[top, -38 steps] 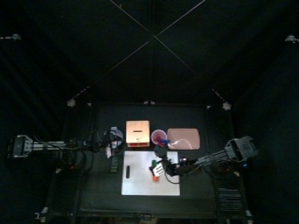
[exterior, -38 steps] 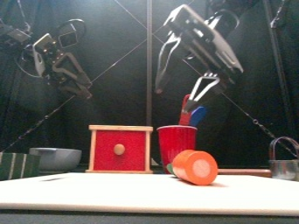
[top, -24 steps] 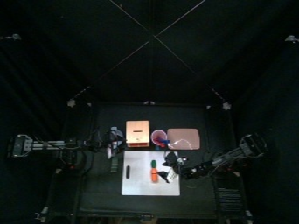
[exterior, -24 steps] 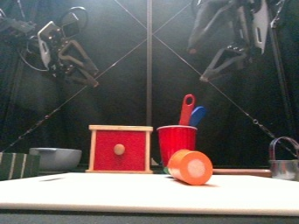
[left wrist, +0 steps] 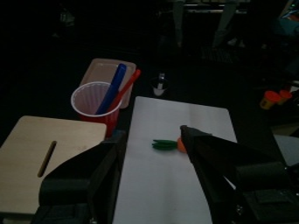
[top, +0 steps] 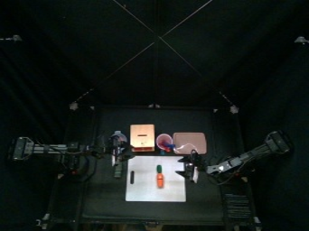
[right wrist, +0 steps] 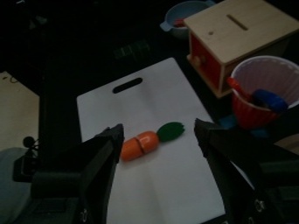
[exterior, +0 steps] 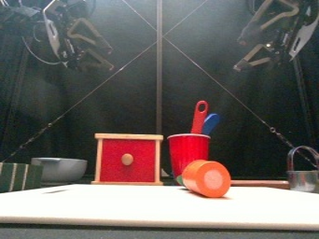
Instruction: Grab knife handle
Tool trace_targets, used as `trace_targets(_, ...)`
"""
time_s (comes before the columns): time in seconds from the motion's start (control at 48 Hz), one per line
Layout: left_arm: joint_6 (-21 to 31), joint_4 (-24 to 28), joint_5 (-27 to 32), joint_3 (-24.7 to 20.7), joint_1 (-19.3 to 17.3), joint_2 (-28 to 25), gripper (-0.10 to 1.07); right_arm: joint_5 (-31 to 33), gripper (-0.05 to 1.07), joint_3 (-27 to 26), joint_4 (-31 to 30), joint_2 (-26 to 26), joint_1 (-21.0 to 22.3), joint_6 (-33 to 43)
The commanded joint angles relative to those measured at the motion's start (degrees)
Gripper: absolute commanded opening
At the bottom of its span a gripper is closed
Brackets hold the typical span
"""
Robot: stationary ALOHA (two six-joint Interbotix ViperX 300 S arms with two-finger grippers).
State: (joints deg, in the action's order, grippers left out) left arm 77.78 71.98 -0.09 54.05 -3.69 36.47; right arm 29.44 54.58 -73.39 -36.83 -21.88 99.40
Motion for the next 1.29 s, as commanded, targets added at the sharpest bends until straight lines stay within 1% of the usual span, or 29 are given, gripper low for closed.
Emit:
trace_targets(0.0,-0.1,-0.2,0.0,-1.6,0.1,-0.2,0.89,-0.9,0.95,-0.4,-1.1,-1.1,1.5,-0.8)
trace_targets(0.146,-0.1,-0.2,0.0,-1.5,-0.2,-0.2,0.89,-3.0,0.95,0.0,-1.1,-1.0,4.3,-1.3)
trace_targets(0.167,0.2,-0.2,-0.4,-1.5,-0.6,-0.1,0.89,-5.4,0.95,0.4,-1.1,-0.4,6.4,-1.4)
trace_targets(0.312,0.2,-0.9,-0.4,-1.6,-0.4,-0.1,0.89,-4.9,0.95,0.2,0.6,0.3,7.2,-1.4)
trace_targets(0.5,0.2,-1.0,-0.4,-2.0,-0.4,-0.1,0.89,-4.5,0.95,-2.8,3.7,3.9,10.5,-3.2)
trace_targets(0.604,0.2,-1.2,-0.4,-2.0,-0.3,-0.1,0.89,-4.5,0.95,-5.4,4.4,6.4,11.7,-7.6)
trace_targets(0.688,0.2,-1.6,-0.5,-2.0,-0.3,-0.1,0.89,-3.6,0.95,-8.3,7.2,8.2,12.7,-13.9)
trace_targets(0.771,0.2,-1.7,-0.5,-2.0,-0.3,-0.1,0.89,-2.3,0.95,-10.8,11.6,9.1,14.2,-21.3)
trace_targets(0.812,0.2,-1.7,-0.5,-2.0,-0.2,-0.1,0.89,-1.4,0.95,-12.0,14.8,9.3,14.9,-25.8)
trace_targets(1.0,0.2,-1.7,-0.5,-1.8,-0.2,-0.1,0.89,7.4,0.95,-18.4,35.6,10.7,18.5,-52.8)
trace_targets(1.042,0.3,-1.8,-0.5,-1.8,-0.2,-0.1,0.89,8.5,0.95,-19.5,39.6,11.5,19.1,-58.3)
trace_targets(1.104,0.2,-2.0,-0.5,-1.8,-0.2,-0.2,0.89,8.4,0.95,-20.7,45.5,13.1,20.0,-66.0)
trace_targets(1.167,0.2,-2.4,-0.5,-1.8,-0.2,-0.4,0.89,8.6,0.95,-21.4,48.3,14.7,20.9,-70.9)
trace_targets(1.271,0.2,-2.5,-0.5,-1.7,-0.3,-0.5,0.89,9.8,0.95,-22.2,49.2,17.8,22.3,-75.9)
